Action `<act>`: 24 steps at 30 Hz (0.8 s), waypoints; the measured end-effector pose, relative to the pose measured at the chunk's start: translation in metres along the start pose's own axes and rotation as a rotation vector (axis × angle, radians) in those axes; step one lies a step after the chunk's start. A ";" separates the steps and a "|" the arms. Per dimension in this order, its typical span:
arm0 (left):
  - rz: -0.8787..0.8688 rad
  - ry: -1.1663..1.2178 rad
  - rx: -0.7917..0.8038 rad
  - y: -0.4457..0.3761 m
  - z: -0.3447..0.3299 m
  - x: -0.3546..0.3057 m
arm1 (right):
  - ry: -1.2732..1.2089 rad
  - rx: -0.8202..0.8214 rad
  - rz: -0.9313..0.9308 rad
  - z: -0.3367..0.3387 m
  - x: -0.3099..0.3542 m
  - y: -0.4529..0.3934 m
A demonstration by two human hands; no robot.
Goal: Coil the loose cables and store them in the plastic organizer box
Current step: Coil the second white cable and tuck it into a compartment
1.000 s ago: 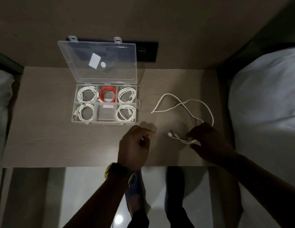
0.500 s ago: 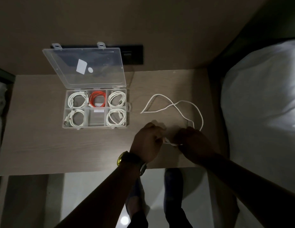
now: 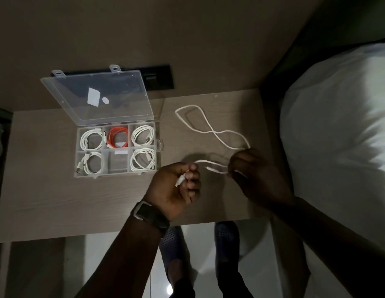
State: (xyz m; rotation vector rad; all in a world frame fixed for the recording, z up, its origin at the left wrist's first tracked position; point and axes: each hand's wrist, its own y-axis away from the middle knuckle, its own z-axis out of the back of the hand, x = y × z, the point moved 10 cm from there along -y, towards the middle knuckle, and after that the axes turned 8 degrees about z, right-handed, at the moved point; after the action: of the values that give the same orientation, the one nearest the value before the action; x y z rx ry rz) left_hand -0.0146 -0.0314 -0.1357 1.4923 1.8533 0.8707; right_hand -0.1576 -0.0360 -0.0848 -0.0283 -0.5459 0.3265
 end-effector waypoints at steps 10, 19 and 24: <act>-0.067 0.007 0.325 0.016 -0.071 0.001 | -0.444 -0.059 -0.211 -0.003 0.000 -0.023; -0.759 0.310 0.366 0.068 -0.064 -0.101 | -0.209 0.265 -0.168 -0.043 0.009 -0.009; -0.882 -0.263 -0.141 0.047 -0.033 -0.120 | -0.143 0.167 -0.149 -0.033 0.017 -0.004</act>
State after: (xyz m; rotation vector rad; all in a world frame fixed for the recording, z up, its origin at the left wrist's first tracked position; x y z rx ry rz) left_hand 0.0101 -0.1454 -0.0725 0.5398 1.9131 0.3380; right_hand -0.1261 -0.0324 -0.1038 0.1974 -0.6566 0.2282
